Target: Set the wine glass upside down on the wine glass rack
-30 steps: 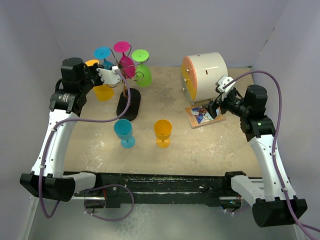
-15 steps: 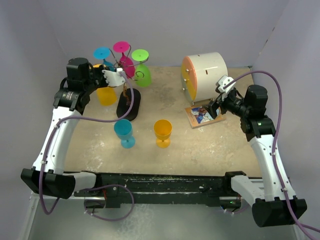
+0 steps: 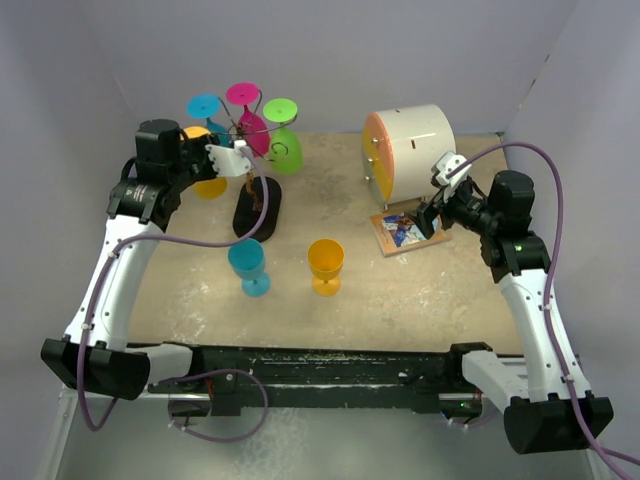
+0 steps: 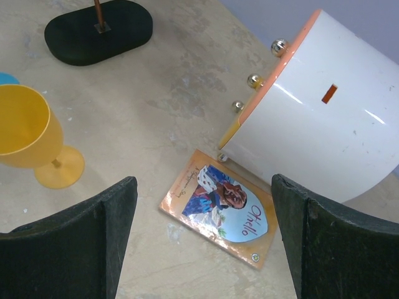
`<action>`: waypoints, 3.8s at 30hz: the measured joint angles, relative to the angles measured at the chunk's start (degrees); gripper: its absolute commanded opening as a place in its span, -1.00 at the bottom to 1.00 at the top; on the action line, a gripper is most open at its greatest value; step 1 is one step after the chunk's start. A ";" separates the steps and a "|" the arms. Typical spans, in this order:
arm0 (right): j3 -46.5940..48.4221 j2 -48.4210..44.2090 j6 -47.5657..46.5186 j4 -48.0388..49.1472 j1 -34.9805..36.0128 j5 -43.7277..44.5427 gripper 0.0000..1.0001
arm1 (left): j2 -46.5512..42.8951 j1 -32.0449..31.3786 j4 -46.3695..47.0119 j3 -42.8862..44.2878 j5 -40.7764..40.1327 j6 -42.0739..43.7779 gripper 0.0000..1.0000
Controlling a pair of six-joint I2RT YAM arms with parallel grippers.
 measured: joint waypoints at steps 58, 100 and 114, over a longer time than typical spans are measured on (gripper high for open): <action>16.46 32.94 -2.38 -13.81 34.93 11.76 0.47 | -30.58 15.47 -8.63 -17.94 16.55 -45.62 0.99; 25.07 27.19 -9.42 -27.15 32.98 11.06 -1.00 | -26.56 17.14 -9.53 -16.52 24.87 -52.06 0.99; 26.43 6.64 0.46 -19.74 17.55 7.26 -1.00 | -11.26 15.04 -7.78 2.80 43.01 -64.98 0.85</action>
